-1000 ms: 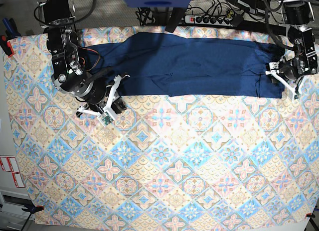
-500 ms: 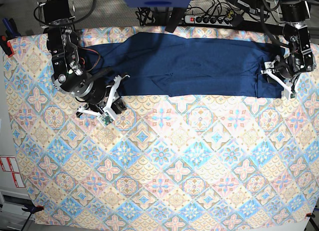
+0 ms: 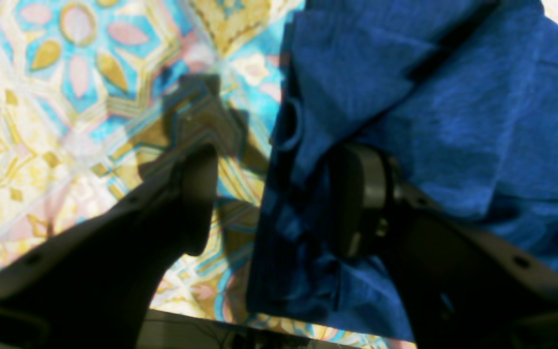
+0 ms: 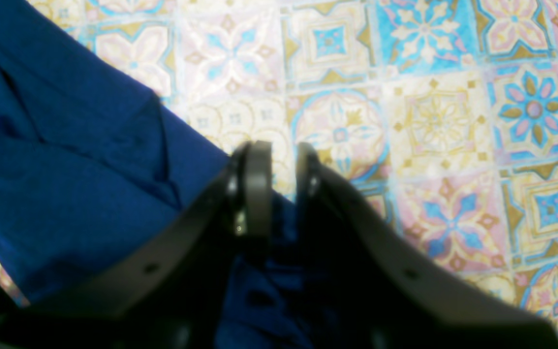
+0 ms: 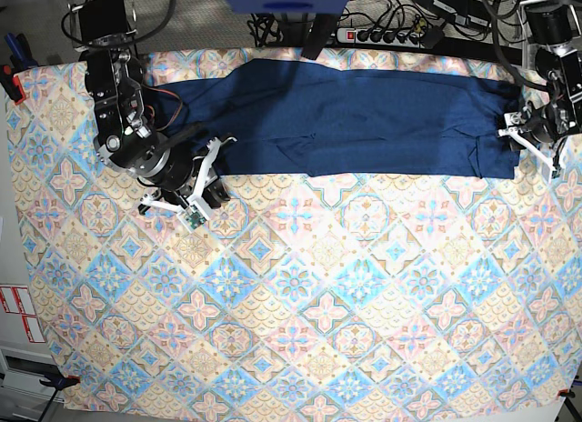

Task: Fold the T-shirt properly
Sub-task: 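Grasp the end of the folded shirt strip with the left gripper, then fold the gripped end toward the right gripper over the strip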

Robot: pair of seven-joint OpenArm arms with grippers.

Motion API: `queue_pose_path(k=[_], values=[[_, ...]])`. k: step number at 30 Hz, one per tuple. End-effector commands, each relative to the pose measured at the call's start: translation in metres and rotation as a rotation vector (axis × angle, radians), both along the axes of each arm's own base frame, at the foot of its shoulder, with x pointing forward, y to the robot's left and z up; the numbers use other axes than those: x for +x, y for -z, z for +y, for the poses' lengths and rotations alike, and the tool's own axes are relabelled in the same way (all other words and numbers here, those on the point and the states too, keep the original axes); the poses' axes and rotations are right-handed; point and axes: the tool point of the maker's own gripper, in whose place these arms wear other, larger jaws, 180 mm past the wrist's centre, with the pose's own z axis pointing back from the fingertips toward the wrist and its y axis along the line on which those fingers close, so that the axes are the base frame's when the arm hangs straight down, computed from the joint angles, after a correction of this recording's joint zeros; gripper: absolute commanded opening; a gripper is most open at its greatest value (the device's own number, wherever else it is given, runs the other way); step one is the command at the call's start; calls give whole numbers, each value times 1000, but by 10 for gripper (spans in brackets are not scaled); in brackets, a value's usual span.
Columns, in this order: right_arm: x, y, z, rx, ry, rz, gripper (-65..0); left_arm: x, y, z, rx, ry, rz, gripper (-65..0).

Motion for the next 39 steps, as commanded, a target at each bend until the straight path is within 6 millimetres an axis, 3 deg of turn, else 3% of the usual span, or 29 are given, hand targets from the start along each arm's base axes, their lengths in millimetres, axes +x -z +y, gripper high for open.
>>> queue_pose_path(k=[1, 12, 14, 20, 28, 30, 33, 39], values=[[8, -14, 0, 20, 0, -48, -564, 6, -7, 9, 22, 4, -11, -279], [8, -14, -1, 16, 1, -47, -564, 1, 17, -22, -44, 34, 40, -284], [9, -15, -1, 16, 1, -50, -564, -9, 24, -28, -58, 34, 58, -284], [9, -15, -1, 16, 1, -52, -564, -19, 23, -54, -69, 144, 58, -285], [10, -15, -1, 16, 1, -52, -564, -27, 24, -59, -74, 171, 68, -287], [10, -15, -1, 16, 1, -52, -564, -26, 23, -58, -73, 169, 65, -319], [10, -15, -1, 16, 1, -52, -564, -23, 22, -58, -71, 167, 53, -430], [8, -14, -1, 16, 1, -47, -564, -12, 18, -58, -71, 167, 28, -469]])
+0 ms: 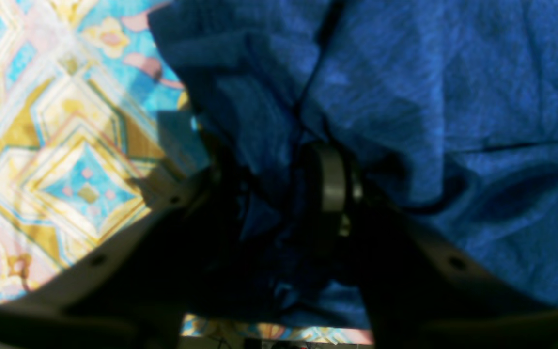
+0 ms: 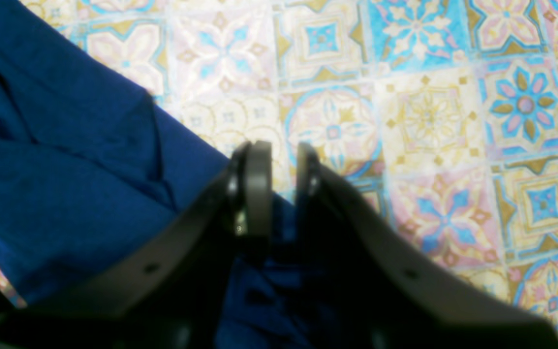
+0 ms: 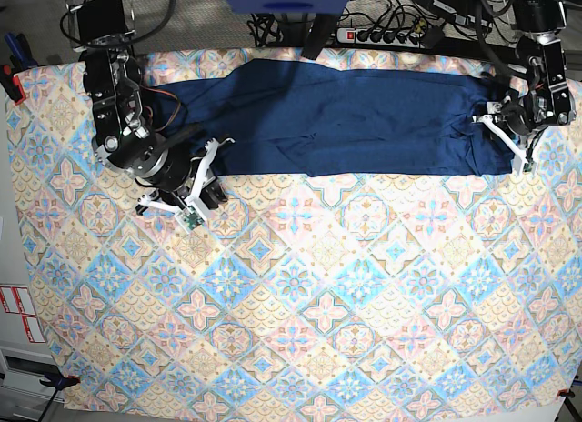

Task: Fold the T-shirt properly
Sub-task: 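Fold the gripped end toward the right gripper over the strip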

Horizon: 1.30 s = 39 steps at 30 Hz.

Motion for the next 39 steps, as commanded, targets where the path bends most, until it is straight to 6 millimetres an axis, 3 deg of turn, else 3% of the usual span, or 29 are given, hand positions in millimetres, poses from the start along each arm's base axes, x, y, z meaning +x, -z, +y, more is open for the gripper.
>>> queue_pose_path(k=[1, 6, 10, 15, 26, 31, 39], values=[[8, -14, 2, 22, -4, -46, -564, -1, 0, -1, -5, 5, 8, -494], [7, -13, 2, 23, -4, -45, -564, 12, -7, 4, 2, -8, -67, -650], [7, -13, 2, 23, -4, -45, -564, 17, -18, 13, -53, -96, -129, -650], [7, -13, 2, 23, -4, -45, -564, 26, -47, 2, -99, -87, -233, -650], [8, -19, 3, 24, -8, -61, -564, 48, -107, -74, -200, -11, -466, -650], [12, -23, -23, 13, 67, -75, -564, 48, -111, -117, -280, 23, -428, -650], [15, -27, -62, -6, 176, -90, -564, 44, -98, -185, -384, 176, -355, -650]])
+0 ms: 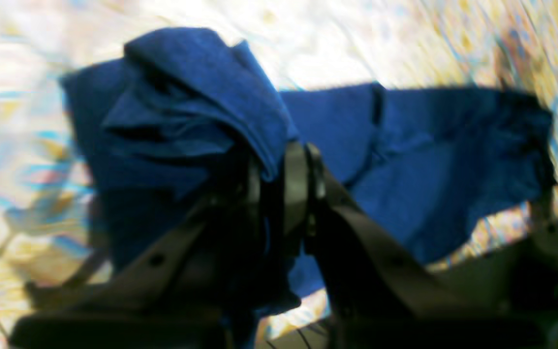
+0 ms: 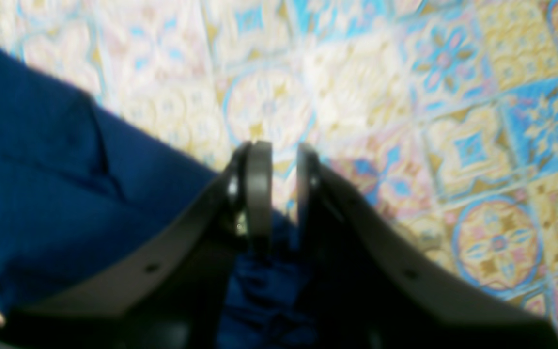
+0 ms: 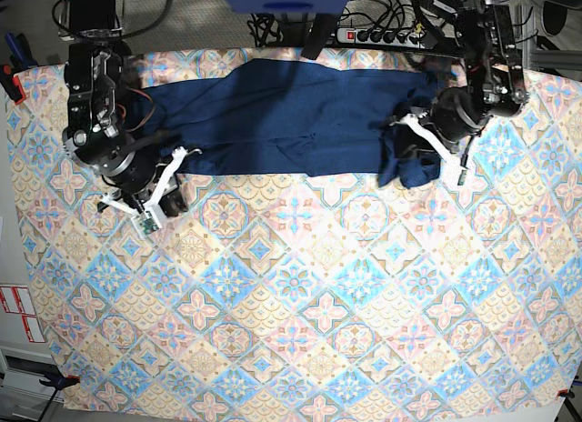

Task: Fold the T-shirt properly
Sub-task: 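Fold the gripped end toward the right gripper over the strip, then lower the folded end onto the shirt and open the left gripper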

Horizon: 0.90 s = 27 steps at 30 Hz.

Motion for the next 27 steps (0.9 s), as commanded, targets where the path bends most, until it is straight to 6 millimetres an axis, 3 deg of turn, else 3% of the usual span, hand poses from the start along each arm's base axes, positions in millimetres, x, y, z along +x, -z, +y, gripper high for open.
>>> queue_pose_path(k=[1, 7, 11, 15, 21, 27], values=[[9, -15, -6, 4, 11, -51, -564, 7, -9, -6, -6, 22, -40, -650], [11, -18, -18, -2, 44, -62, -564, 4, -6, -43, -38, 126, -27, -650], [12, -19, -19, -2, 46, -65, -564, 1, 7, -63, -63, 182, 16, -650], [12, -19, -19, -2, 46, -65, -564, -2, 22, -71, -76, 203, 63, -650], [12, -19, -19, -2, 46, -65, -564, -8, 23, -96, -92, 287, 71, -644], [12, -20, -19, -2, 46, -66, -564, -10, 10, -103, -75, 346, 32, -430]])
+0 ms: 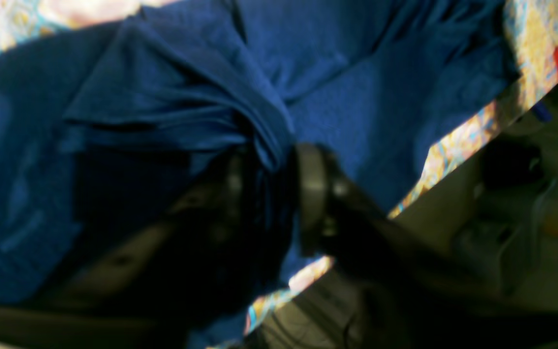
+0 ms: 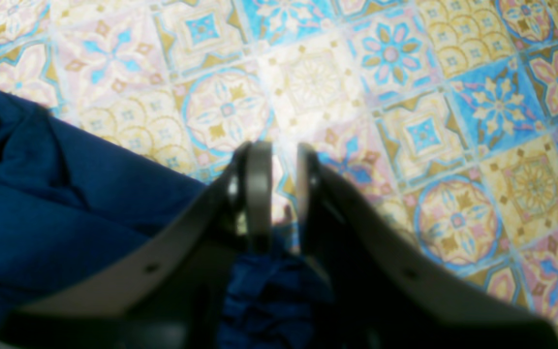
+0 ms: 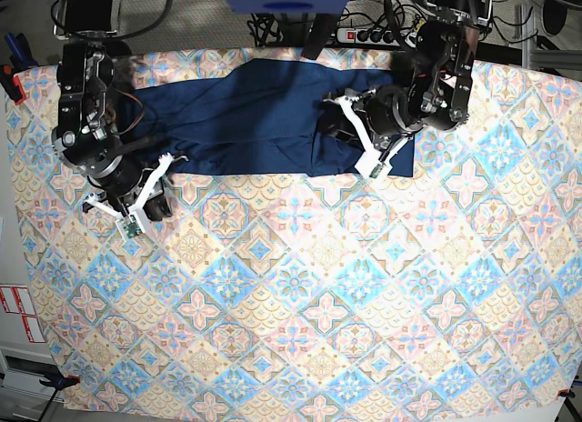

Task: Fold the T-shirt properly
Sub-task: 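Lower the folded end onto the shirt and open the left gripper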

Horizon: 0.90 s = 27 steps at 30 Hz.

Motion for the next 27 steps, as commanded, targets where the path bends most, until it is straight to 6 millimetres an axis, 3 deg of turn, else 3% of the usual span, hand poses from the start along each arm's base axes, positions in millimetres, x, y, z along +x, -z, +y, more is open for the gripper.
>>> queue_pose_path(k=[1, 5, 11, 15, 17, 24, 27], values=[[8, -14, -1, 8, -2, -52, -564, 10, -16, -2, -17, 12, -63, -395], [9, -15, -1, 8, -2, -53, -564, 15, -26, 7, 8, 19, -103, -299], [9, -15, -1, 8, -2, -55, -564, 11, -28, 51, 76, -54, -111, -295], [10, -16, -1, 8, -2, -56, -564, -6, -16, 62, 117, -36, -69, -295], [10, -16, -1, 8, -2, -56, -564, -9, -15, 57, 113, -19, -61, -295], [9, -16, 0, 11, -2, -56, -564, -32, 14, 8, 93, 189, 61, -295], [9, -16, 0, 11, -2, -56, -564, -42, 14, -12, 76, 264, 65, -295]])
